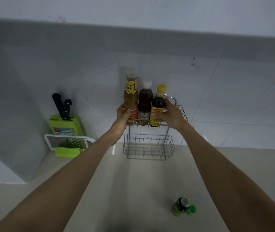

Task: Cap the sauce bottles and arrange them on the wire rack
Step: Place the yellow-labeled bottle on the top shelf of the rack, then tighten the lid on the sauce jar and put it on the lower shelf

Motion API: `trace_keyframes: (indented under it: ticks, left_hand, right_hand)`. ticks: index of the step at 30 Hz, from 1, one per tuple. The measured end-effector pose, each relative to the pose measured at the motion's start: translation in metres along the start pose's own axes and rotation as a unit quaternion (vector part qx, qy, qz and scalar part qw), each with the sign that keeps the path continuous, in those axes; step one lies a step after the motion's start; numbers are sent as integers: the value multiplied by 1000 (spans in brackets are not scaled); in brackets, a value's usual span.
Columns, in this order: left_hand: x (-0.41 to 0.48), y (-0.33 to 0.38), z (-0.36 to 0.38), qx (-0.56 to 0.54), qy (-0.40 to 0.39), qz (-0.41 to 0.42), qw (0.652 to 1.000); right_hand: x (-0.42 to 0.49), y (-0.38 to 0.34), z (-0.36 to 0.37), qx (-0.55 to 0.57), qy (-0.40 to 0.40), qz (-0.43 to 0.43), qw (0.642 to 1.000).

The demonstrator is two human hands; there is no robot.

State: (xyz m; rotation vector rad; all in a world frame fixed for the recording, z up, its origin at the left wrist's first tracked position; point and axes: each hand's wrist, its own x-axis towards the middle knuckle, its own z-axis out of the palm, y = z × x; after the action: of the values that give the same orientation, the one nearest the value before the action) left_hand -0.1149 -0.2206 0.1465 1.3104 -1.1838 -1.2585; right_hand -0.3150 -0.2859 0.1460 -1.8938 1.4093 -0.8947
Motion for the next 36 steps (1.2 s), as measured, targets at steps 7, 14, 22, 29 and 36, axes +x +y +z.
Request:
trace_keyframes:
  ticks: [7, 14, 22, 29, 36]
  left_hand:
    - [-6, 3, 2, 33, 1, -2, 999]
    - [-41, -9, -11, 115, 84, 21, 990]
    - [-144, -41, -47, 100, 132, 54, 985]
    - [-236, -124, -99, 71, 261, -59, 961]
    - [-295, -196, -97, 176, 58, -111, 976]
  right_hand:
    - [-6, -1, 10, -22, 12, 26, 999]
    - [-61, -12, 26, 15, 196, -41, 980]
    - [-148, -42, 68, 5, 44, -97, 994]
    - [-210, -62, 118, -89, -243, -179, 949]
    - [-252, -76, 165, -173, -327, -206, 906]
